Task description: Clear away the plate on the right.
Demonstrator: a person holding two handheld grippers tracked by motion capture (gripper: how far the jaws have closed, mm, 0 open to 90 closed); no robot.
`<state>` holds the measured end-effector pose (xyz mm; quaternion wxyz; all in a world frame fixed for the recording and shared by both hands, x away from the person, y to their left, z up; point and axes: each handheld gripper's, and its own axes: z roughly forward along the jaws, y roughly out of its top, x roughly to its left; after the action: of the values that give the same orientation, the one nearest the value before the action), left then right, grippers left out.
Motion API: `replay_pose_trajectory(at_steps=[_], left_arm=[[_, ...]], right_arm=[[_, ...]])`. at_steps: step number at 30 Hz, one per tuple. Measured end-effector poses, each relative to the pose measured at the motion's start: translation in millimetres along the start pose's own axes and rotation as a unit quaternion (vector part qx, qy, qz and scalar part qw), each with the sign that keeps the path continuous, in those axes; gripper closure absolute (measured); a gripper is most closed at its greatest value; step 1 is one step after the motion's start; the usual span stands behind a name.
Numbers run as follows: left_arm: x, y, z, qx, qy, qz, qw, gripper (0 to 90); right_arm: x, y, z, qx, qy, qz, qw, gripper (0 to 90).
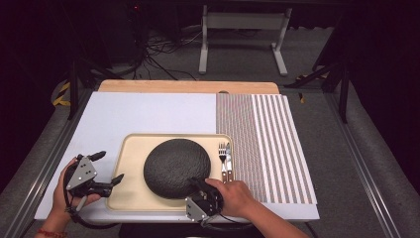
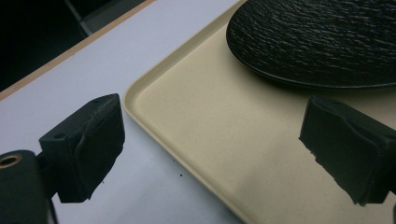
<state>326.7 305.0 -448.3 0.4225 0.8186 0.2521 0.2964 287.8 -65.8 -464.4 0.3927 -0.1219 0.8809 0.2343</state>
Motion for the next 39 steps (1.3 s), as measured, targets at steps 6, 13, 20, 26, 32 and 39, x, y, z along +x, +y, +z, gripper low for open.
replay_pose_trajectory(at_steps=[6, 13, 20, 26, 32, 39], left_arm=[[-0.9, 0.2, 1.2, 0.002, -0.003, -0.001, 1.0000, 7.6], [-0.9, 0.5, 1.0, 0.003, 0.000, 0.004, 1.0000, 7.6], [-1.1, 0.2, 0.7, 0.002, -0.001, -0.001, 1.0000, 7.6], [-1.1, 0.4, 0.6, 0.003, 0.001, 0.002, 1.0000, 7.6], [-1.2, 0.1, 0.6, 0.002, 0.000, 0.001, 1.0000, 7.6], [-1.1, 0.1, 0.4, 0.003, 0.001, 0.003, 1.0000, 7.6]], right_arm=[[-5.0, -4.3, -3.0, -0.015, 0.019, 0.047, 0.9986, 50.4], [-8.4, -7.7, -5.3, -0.019, 0.027, 0.070, 0.9970, 41.5], [-13.0, -9.5, -7.5, -0.023, 0.039, 0.085, 0.9953, 35.8], [-18.2, -13.5, -11.7, -0.038, 0.055, 0.111, 0.9916, 31.9], [-21.0, -15.5, -14.6, -0.044, 0.068, 0.118, 0.9897, 31.0], [-22.4, -17.9, -17.5, -0.043, 0.080, 0.128, 0.9877, 29.5]])
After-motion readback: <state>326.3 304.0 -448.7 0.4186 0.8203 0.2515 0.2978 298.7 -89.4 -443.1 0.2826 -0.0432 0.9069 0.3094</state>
